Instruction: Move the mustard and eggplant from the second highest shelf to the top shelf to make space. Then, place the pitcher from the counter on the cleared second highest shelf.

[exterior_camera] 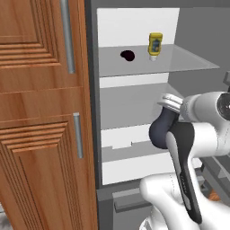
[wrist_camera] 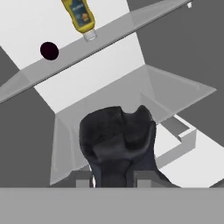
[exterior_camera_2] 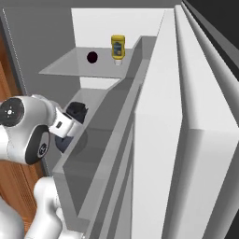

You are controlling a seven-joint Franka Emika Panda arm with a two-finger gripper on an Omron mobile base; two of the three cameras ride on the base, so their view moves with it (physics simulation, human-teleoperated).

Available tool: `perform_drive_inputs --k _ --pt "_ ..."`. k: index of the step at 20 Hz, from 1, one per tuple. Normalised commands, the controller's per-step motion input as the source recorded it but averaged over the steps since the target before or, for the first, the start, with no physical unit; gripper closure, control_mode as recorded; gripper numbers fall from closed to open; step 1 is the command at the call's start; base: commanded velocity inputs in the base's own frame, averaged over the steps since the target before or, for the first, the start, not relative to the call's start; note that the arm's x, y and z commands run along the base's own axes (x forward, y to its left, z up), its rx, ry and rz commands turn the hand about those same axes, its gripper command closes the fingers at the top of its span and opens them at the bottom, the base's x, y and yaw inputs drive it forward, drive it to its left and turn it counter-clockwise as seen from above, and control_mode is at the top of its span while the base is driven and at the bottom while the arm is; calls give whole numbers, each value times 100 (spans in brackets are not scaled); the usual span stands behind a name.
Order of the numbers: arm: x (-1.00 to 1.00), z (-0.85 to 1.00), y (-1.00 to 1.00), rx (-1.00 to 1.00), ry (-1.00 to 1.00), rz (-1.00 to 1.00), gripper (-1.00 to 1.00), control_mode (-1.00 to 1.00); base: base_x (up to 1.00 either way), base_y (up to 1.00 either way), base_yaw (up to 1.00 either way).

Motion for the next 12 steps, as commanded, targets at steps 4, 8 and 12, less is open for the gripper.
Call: perform_drive_inputs --k 4,8,12 --pt "9 -23 0 0 0 1 100 -100 0 0 0" --pt "6 -19 0 -1 0 9 100 -100 0 0 0" --pt "1 -7 -1 0 -6 10 100 -100 0 0 0"
